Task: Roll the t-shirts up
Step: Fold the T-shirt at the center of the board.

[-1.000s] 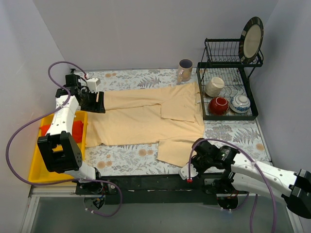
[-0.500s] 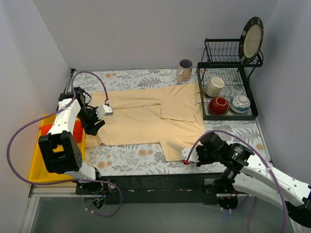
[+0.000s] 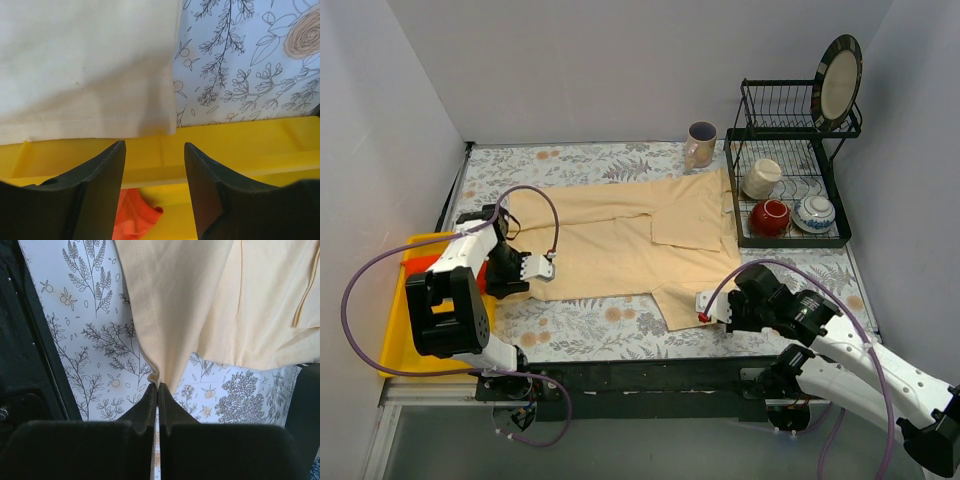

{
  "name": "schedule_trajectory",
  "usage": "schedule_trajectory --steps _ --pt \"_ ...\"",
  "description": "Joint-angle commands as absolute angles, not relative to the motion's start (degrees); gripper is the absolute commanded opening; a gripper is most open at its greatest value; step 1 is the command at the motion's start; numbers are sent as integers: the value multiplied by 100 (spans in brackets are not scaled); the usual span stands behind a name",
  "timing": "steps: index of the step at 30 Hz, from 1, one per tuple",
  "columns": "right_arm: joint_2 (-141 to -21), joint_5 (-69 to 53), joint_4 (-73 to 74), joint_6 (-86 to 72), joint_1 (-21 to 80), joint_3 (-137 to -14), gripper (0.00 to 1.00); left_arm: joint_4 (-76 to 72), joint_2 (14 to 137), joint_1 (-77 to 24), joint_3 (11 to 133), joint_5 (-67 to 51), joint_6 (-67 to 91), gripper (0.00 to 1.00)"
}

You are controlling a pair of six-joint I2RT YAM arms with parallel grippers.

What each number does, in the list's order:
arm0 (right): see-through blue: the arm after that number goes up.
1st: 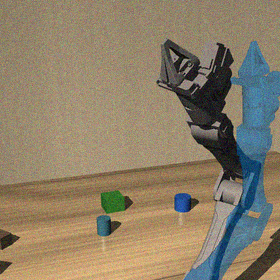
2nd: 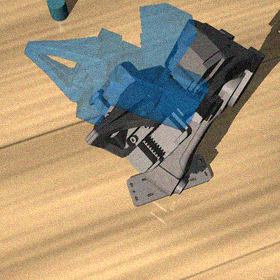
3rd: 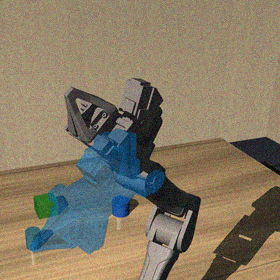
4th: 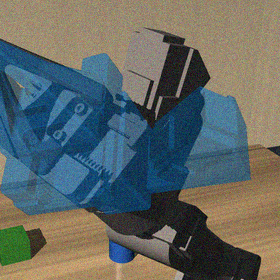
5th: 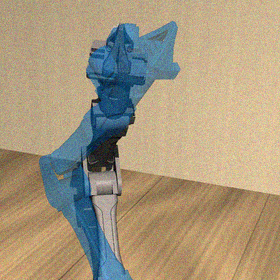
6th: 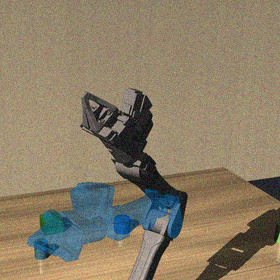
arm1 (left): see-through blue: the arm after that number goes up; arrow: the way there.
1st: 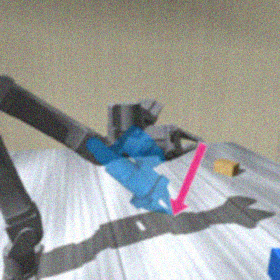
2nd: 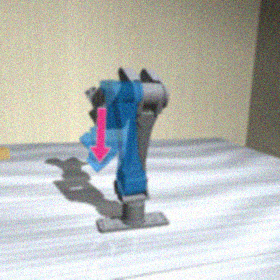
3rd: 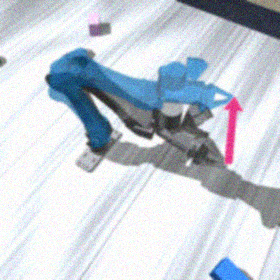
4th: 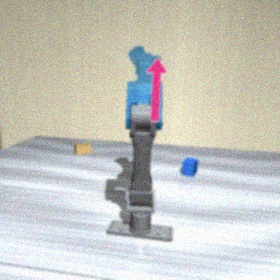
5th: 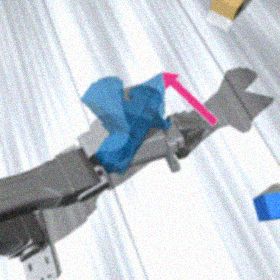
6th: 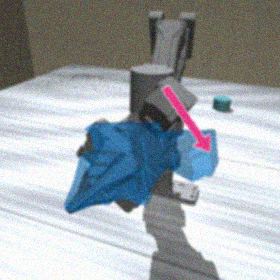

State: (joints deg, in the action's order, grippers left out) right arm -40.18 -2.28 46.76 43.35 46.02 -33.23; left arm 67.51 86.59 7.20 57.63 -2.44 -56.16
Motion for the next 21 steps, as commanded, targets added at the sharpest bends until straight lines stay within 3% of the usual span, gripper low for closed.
schedule_trajectory --steps 1,13,21 --pt "-4130 -272 4658 4245 4491 -3595 1 6390 8569 651 5555 105 -6012 49" --pt "-4412 -615 4570 4359 3868 -3665 1 6250 8376 457 4897 246 -5915 43" --pt "-4553 -721 4570 4289 3735 -3744 1 5143 8227 352 4202 360 -5722 44"
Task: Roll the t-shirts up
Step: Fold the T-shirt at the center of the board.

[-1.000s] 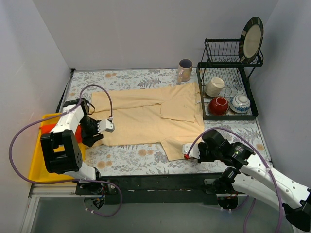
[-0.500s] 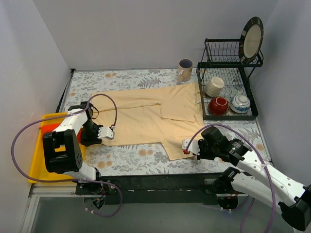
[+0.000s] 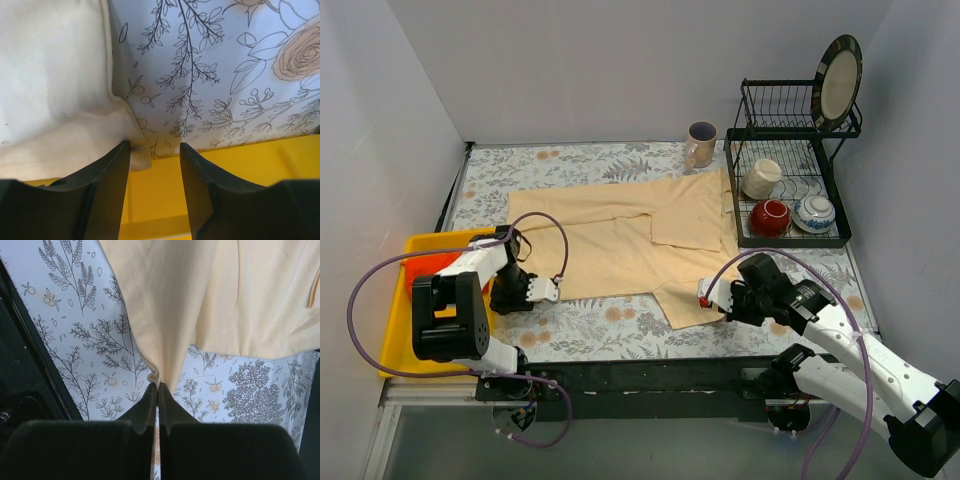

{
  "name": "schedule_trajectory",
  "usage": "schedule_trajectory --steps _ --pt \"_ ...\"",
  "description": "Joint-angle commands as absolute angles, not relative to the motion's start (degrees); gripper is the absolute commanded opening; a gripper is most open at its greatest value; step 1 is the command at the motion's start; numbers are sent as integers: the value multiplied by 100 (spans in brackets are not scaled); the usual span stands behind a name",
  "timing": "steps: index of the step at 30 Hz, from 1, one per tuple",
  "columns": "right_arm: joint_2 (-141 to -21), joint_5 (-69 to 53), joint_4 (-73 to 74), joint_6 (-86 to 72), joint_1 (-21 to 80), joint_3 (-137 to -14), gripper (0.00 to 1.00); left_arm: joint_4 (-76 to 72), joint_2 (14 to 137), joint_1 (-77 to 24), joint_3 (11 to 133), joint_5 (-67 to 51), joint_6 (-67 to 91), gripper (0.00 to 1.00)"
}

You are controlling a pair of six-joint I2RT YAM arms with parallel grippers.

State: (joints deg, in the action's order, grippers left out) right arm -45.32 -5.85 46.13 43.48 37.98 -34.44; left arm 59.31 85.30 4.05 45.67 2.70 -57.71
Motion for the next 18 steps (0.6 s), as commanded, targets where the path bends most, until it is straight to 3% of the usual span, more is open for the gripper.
schedule_trajectory --steps 1,10,14,15,18 --pt "-4553 -738 4596 4289 3727 -3770 1 4854 8157 343 4105 447 -5722 43" --pt "-4465 -729 4737 4377 3683 -3762 1 4842 7902 343 3885 422 -5634 31" --pt "-4535 -729 4623 4359 3674 -3735 1 4755 8041 334 3797 606 -5634 13" --pt "-4587 -738 4606 4351 3674 -3744 1 4772 8094 343 3806 633 -5616 0" --pt "-4658 -730 4658 4316 3665 -3849 1 5235 8366 334 4112 589 -5336 0"
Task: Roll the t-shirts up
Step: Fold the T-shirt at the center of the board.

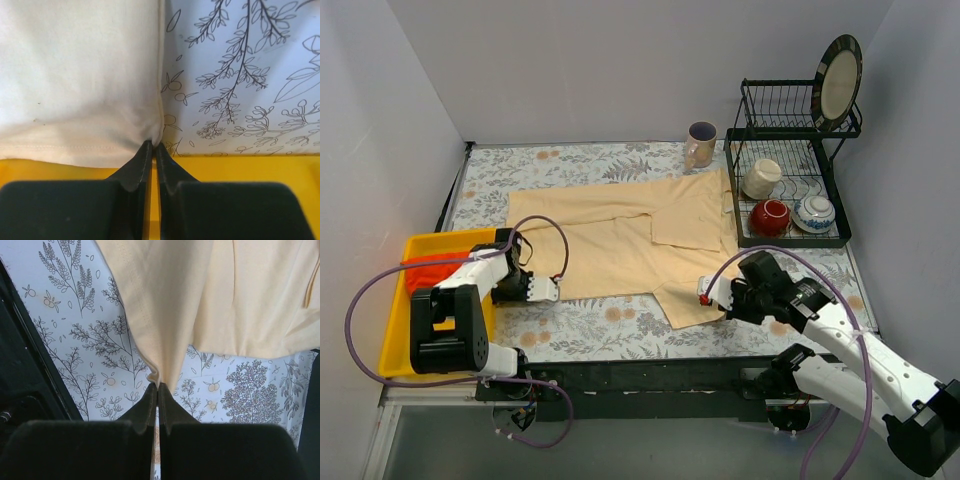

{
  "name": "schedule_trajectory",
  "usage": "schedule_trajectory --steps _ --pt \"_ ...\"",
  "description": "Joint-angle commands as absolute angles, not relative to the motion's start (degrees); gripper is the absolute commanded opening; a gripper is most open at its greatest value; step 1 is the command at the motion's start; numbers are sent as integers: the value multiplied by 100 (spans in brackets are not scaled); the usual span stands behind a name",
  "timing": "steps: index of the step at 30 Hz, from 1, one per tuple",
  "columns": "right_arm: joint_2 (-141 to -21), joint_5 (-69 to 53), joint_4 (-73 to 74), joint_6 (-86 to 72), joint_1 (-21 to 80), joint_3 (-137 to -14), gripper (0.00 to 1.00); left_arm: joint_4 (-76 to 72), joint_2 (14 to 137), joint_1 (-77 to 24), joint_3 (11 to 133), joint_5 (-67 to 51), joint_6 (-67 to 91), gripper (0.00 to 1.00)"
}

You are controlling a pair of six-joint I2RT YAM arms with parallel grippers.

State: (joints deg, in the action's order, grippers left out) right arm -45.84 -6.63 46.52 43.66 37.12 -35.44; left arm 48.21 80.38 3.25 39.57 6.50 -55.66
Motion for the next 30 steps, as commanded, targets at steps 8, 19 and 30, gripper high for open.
schedule_trajectory --steps 8,19,30 --pt "-4553 -536 4886 4149 3604 -4253 1 6855 8825 439 6116 9 -4263 0" --pt "-4579 -106 5124 3753 3568 -4842 1 7260 8543 439 6293 -264 -4237 0" --pt "-5105 255 4457 3734 3349 -5439 1 6540 8674 606 6916 -659 -3473 0"
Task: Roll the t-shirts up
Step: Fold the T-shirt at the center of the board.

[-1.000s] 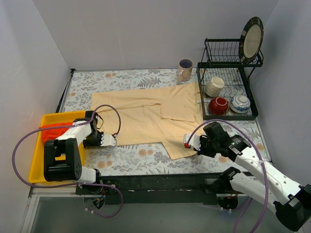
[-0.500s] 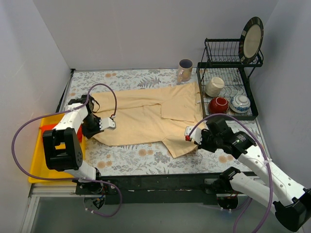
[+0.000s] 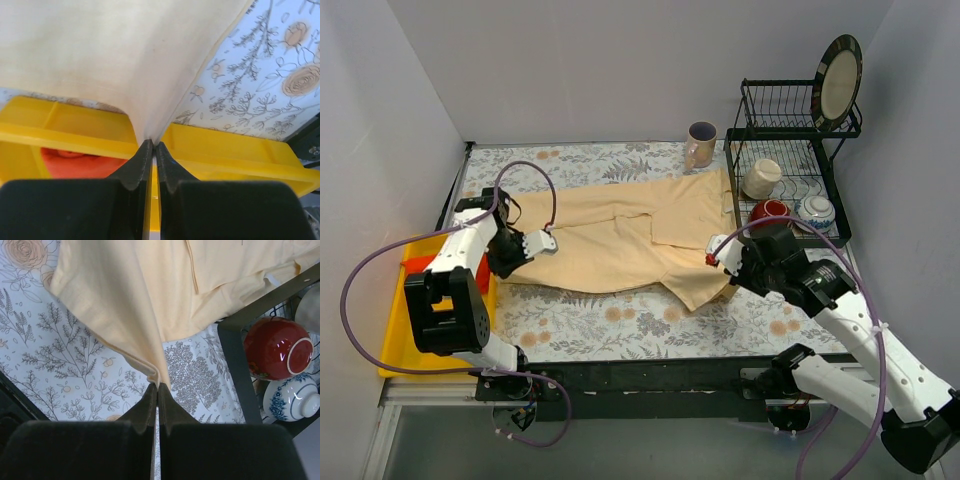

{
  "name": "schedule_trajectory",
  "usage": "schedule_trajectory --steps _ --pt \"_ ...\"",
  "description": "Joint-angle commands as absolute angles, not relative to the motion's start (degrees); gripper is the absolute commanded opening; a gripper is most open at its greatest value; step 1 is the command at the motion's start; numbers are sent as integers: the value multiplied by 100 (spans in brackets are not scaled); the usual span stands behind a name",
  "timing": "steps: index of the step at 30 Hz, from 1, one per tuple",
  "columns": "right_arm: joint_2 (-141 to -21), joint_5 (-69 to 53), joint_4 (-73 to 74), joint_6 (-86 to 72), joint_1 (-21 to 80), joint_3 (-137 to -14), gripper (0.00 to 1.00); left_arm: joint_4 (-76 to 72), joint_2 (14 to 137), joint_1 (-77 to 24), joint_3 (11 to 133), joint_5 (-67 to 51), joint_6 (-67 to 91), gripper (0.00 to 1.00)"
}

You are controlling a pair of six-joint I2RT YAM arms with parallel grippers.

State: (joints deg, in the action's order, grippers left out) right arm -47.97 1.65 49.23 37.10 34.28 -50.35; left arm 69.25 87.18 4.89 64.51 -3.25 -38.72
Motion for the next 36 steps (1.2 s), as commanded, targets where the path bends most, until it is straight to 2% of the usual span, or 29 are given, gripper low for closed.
schedule_trajectory --steps 1,11,16,21,28,36 --pt "-5220 255 4404 3788 3349 -5501 1 6504 8753 633 6995 -720 -3437 0" --pt "-6626 -290 4095 4017 3182 -6625 1 6416 9114 1054 7927 -923 -3595 0" --pt "-6855 -624 4280 4025 3155 -7022 1 6644 9395 1134 8690 -1037 -3656 0" --pt "-7092 -677 4105 4078 3103 -7207 1 6653 9597 1134 8938 -1107 -3779 0" --pt "-8111 -738 3727 4183 2462 -8039 1 6592 10255 1099 9351 -1011 -3498 0" --pt "-9517 -1169 4016 4500 1890 -9227 1 6258 10828 818 9659 -844 -3419 0"
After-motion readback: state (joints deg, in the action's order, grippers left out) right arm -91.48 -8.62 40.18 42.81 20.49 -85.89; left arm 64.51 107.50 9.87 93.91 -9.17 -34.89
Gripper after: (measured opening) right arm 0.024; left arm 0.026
